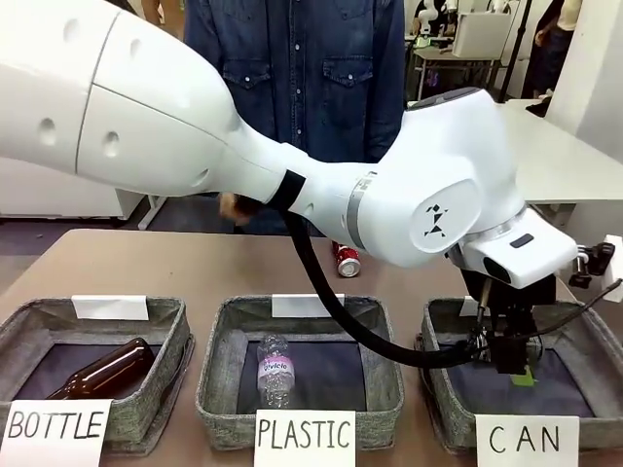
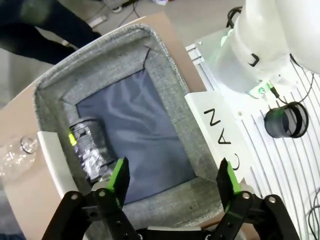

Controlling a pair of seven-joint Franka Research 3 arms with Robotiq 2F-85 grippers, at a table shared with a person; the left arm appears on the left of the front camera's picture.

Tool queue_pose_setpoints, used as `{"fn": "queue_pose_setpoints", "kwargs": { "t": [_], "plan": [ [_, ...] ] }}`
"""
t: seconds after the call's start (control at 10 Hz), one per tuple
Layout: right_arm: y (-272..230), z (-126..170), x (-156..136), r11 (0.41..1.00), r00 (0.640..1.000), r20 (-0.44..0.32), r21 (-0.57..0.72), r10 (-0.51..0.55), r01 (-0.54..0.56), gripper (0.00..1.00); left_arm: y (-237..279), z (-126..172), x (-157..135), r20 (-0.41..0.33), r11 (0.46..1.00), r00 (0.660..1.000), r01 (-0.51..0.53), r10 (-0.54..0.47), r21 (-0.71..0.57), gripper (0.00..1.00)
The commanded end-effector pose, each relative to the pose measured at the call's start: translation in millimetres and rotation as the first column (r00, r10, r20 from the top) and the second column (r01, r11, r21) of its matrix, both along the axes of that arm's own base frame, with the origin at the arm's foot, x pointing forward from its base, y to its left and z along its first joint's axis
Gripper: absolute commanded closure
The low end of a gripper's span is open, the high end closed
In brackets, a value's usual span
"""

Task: Sort the can waste into the basket.
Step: Pick up the can waste from the table and place it in the right Fabric basket.

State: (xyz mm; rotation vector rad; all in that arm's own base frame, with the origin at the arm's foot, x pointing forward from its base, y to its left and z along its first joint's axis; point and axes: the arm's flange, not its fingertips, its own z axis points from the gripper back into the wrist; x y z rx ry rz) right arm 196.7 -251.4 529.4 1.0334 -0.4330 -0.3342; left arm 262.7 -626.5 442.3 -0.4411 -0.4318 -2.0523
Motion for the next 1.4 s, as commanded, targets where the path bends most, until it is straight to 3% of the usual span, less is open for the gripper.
{"fn": "queue_pose_setpoints", "kwargs": {
  "t": [0.0,0.2,0.4,0.6,0.8,0.9,1.0,1.3],
  "plan": [
    [2,2,1,1.000,1.000,-0.002,0.025,-0.015,0.015,0.00,0,6,2,0.020,0.999,0.999,-0.034,0.034,0.007,0.00],
    [0,0,0,1.000,1.000,0.000,0.000,0.000,0.000,0.00,21,20,5,-0.012,0.997,0.998,-0.059,0.060,0.052,0.00],
    [35,0,29,0.988,0.989,-0.009,-0.022,0.151,-0.151,0.00,94,61,11,-0.028,0.978,0.988,-0.146,0.152,0.149,0.00],
    [67,-2,67,0.970,0.970,-0.046,-0.013,0.240,-0.241,0.00,187,102,9,0.009,0.938,0.955,-0.293,0.297,0.185,0.00],
    [108,15,103,0.945,0.945,-0.041,-0.033,0.324,-0.325,0.00,278,125,-2,0.005,0.889,0.906,-0.417,0.424,0.191,0.00],
    [131,24,114,0.928,0.929,-0.031,-0.049,0.369,-0.370,0.00,323,135,-3,0.029,0.836,0.854,-0.514,0.519,0.191,0.00],
    [155,31,122,0.911,0.913,-0.031,-0.062,0.407,-0.408,0.00,374,149,4,0.039,0.760,0.775,-0.627,0.630,0.171,0.00],
    [231,42,131,0.851,0.852,-0.021,-0.028,0.524,-0.524,0.00,531,201,35,-0.098,0.541,0.533,-0.835,0.840,0.103,0.00]
  ]
}}
